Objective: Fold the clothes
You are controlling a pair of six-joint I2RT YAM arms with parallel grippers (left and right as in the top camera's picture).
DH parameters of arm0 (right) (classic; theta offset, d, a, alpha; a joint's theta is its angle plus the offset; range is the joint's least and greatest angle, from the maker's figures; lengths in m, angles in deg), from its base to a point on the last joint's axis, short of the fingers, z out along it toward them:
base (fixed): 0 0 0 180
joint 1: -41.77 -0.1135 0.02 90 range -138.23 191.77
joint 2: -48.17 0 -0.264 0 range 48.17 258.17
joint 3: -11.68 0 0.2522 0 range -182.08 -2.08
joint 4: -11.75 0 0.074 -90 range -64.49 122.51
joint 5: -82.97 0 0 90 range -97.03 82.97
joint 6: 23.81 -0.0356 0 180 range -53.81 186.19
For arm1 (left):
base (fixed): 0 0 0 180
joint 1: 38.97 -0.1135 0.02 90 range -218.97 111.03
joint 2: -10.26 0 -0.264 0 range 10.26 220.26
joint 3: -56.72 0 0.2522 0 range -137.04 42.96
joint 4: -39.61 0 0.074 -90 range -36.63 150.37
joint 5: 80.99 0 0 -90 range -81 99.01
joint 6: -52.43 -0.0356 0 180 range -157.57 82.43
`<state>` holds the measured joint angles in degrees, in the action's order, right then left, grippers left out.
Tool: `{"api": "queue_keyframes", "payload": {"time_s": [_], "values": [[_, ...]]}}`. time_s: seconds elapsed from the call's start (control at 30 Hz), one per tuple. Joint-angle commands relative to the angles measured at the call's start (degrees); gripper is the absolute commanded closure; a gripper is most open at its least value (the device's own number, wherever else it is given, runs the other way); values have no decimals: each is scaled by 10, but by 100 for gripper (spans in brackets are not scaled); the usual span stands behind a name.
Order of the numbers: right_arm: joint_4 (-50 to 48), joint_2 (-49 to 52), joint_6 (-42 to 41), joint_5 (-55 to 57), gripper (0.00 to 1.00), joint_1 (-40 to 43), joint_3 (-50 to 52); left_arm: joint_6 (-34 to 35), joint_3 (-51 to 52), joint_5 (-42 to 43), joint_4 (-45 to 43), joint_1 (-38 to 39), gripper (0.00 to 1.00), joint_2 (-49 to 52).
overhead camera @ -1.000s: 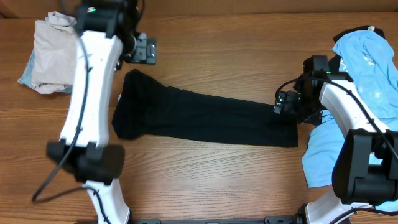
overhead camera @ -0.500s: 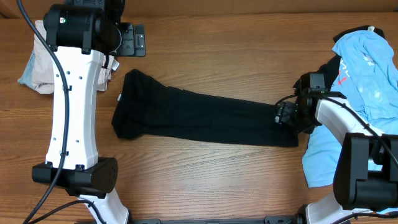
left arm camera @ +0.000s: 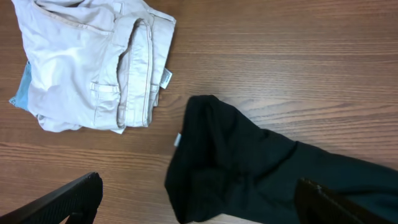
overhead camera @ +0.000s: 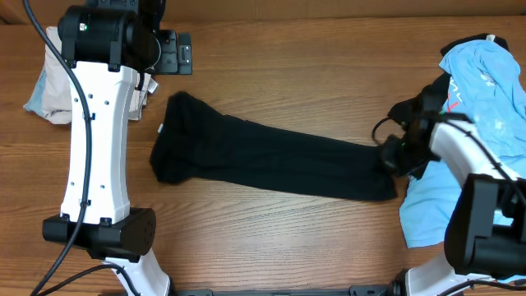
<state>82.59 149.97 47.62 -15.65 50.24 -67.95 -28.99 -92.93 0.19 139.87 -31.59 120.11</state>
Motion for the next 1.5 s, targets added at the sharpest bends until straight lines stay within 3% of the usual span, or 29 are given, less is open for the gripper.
{"api": "queue_keyframes", "payload": {"time_s": [0.0, 0.2, 0.43, 0.8, 1.27, 1.47], "values": [[38, -29, 49, -33, 96, 33, -76, -9, -3, -8, -3, -3, 0, 5], [133, -35, 116, -82, 96, 44, -176, -9, -3, -8, -4, -3, 0, 5], [144, -35, 112, -82, 96, -36, -198, -9, -3, -8, -4, -3, 0, 5], [43, -25, 5, -35, 96, -238, -197, -9, -3, -7, -4, -3, 0, 5], [-95, 74, -57, -41, 96, -367, -197, -9, -2, -7, -4, -3, 0, 5], [-122, 94, -57, -82, 76, -402, -197, -9, -2, -7, -4, -3, 0, 5]]}}
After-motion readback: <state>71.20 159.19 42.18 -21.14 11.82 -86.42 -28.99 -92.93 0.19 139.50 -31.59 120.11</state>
